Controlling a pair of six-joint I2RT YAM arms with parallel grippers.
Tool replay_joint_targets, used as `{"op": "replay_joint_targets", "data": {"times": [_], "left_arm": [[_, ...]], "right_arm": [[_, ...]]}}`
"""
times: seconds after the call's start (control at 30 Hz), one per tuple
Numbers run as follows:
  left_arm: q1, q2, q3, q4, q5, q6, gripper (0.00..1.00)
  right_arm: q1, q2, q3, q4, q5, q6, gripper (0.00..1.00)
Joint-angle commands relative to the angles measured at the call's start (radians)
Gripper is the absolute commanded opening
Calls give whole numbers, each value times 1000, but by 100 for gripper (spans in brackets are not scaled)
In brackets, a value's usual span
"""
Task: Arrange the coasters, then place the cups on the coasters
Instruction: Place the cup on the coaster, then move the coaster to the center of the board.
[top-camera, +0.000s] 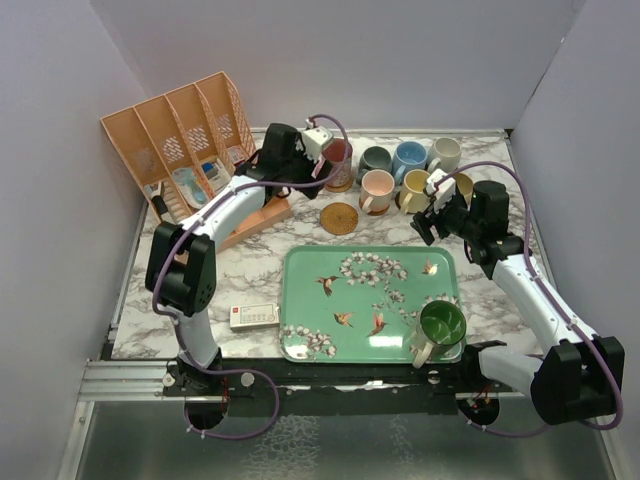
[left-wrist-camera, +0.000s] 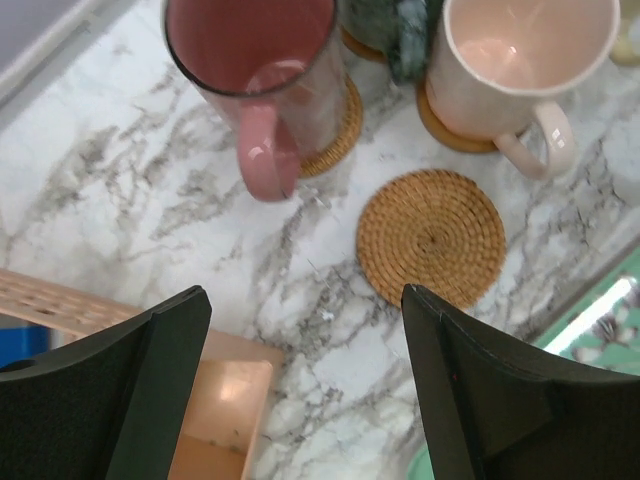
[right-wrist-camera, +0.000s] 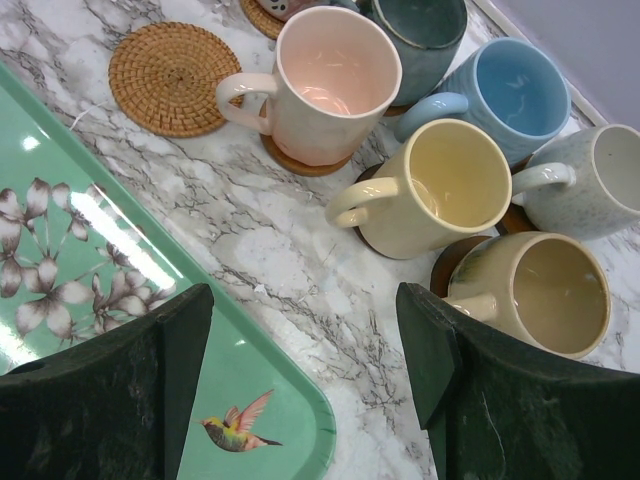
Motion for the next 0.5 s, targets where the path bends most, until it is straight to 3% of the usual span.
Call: {"op": "replay_joint_targets", "data": {"times": [0.0,0.2,0.47], "left_arm": [[-27,-88,-160,75,102,4,81],[-99,-79,-246,102,131,0,81],[-126,90,-119,89,166,-24,78]], "right_arm": [[-5,-19,-5,-1,17,-11,75],[-6,-18,-5,-1,20,-9,75],[-5,-16,-7,-1,24,-12,75]]}}
